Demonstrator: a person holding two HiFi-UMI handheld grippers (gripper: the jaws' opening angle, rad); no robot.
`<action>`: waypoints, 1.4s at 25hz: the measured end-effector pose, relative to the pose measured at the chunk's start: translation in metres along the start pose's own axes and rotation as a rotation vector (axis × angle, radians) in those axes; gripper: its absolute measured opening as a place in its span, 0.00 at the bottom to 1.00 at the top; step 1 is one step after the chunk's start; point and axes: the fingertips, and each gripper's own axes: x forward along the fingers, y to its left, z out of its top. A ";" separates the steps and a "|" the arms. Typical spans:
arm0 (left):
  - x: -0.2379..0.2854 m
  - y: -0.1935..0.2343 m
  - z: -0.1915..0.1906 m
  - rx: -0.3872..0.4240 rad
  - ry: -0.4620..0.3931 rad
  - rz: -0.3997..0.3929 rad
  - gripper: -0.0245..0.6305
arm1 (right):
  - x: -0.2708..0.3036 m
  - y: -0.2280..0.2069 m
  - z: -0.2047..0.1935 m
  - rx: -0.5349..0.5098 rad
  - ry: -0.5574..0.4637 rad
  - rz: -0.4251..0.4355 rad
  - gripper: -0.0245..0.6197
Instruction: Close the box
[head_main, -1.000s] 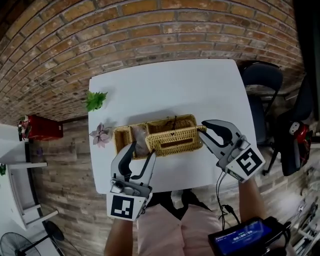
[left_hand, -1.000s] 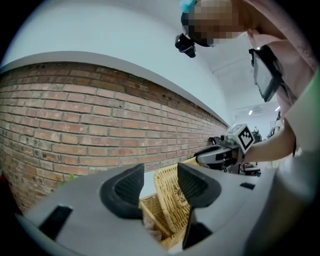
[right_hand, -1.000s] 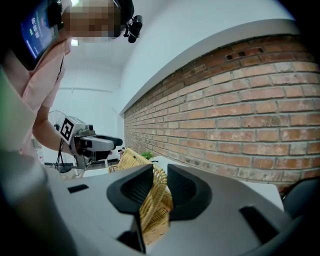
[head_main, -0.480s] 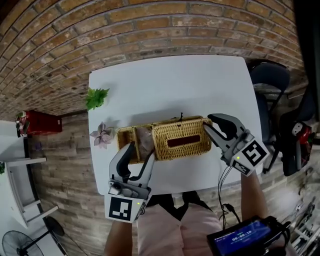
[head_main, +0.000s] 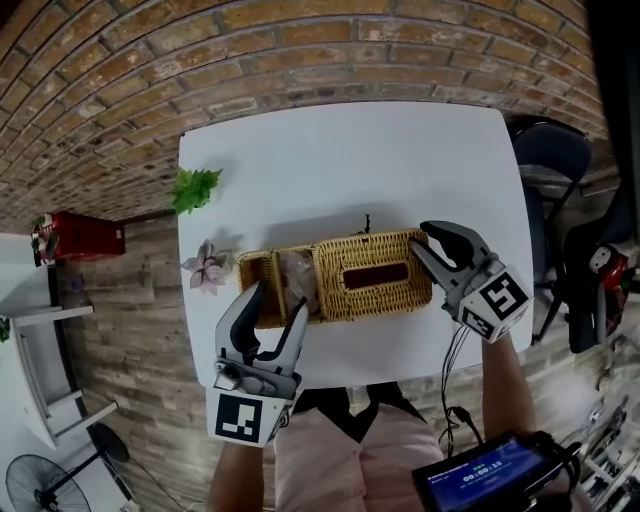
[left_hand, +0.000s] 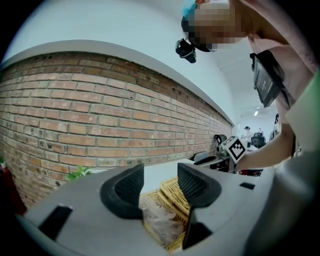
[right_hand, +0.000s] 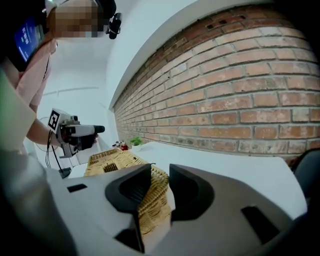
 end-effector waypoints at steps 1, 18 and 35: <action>-0.001 0.000 0.000 0.000 0.000 0.004 0.37 | 0.002 -0.001 -0.003 -0.017 0.009 -0.011 0.22; -0.033 -0.045 0.085 -0.032 -0.192 0.115 0.33 | -0.073 0.056 0.107 -0.013 -0.243 -0.097 0.18; -0.055 -0.099 0.175 0.112 -0.304 0.269 0.07 | -0.149 0.107 0.180 -0.130 -0.390 -0.235 0.04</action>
